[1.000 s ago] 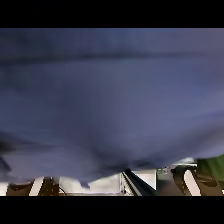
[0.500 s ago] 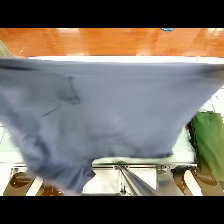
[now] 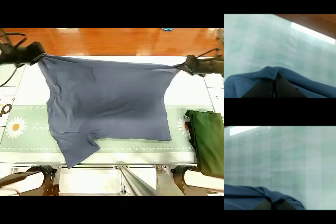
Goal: Fold the shirts.
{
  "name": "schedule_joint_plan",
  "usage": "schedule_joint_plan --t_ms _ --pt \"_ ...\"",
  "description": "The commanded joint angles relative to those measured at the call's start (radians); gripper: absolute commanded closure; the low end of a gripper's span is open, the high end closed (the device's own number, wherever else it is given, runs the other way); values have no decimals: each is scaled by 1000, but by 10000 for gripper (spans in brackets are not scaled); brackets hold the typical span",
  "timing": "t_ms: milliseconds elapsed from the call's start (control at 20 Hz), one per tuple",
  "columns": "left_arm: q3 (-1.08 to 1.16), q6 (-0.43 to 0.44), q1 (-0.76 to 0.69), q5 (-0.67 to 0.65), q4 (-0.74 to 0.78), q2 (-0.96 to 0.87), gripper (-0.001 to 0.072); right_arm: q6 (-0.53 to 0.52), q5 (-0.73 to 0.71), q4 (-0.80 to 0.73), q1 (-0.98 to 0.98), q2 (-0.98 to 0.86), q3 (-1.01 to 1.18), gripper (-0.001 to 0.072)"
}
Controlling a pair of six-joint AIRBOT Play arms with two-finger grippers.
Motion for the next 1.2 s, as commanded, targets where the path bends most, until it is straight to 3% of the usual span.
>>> schedule_joint_plan --t_ms 0,250,400,700,1150 --pt "208 0 0 -15 -42 -281 686 1 4 46 13 -297 246 687" --pt "302 -28 5 -221 -43 -407 686 33 53 29 34 -408 358 687" --pt "302 72 38 -299 -103 -388 686 32 158 -17 16 -399 358 687" --pt "258 262 71 -629 -108 -367 686 24 463 -114 -10 -395 318 687" --pt "82 269 78 -679 -101 -368 686 25 475 -120 5 -396 216 687"
